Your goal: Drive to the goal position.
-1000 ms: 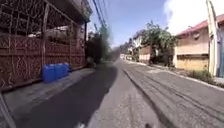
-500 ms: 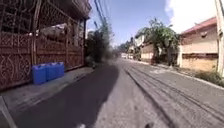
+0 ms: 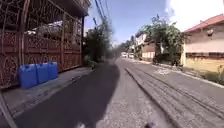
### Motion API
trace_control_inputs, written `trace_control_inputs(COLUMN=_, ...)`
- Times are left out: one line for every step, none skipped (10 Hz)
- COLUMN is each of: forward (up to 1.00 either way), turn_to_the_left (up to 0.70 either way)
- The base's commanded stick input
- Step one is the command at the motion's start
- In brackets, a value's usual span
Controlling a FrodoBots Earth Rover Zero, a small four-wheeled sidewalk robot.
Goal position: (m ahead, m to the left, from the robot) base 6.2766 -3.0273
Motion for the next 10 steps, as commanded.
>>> trace_control_inputs(forward=0.92, turn_to_the_left=-0.01)
trace_control_inputs(forward=0.92, turn_to_the_left=-0.13)
trace_control_inputs(forward=0.92, turn_to_the_left=-0.36)
trace_control_inputs(forward=0.92, turn_to_the_left=-0.36)
trace_control_inputs(forward=0.92, turn_to_the_left=-0.36)
trace_control_inputs(forward=0.92, turn_to_the_left=-0.36)
trace_control_inputs(forward=0.92, turn_to_the_left=-0.21)
trace_control_inputs(forward=0.92, turn_to_the_left=0.00)
trace_control_inputs(forward=0.92, turn_to_the_left=0.00)
trace_control_inputs(forward=0.92, turn_to_the_left=0.00)
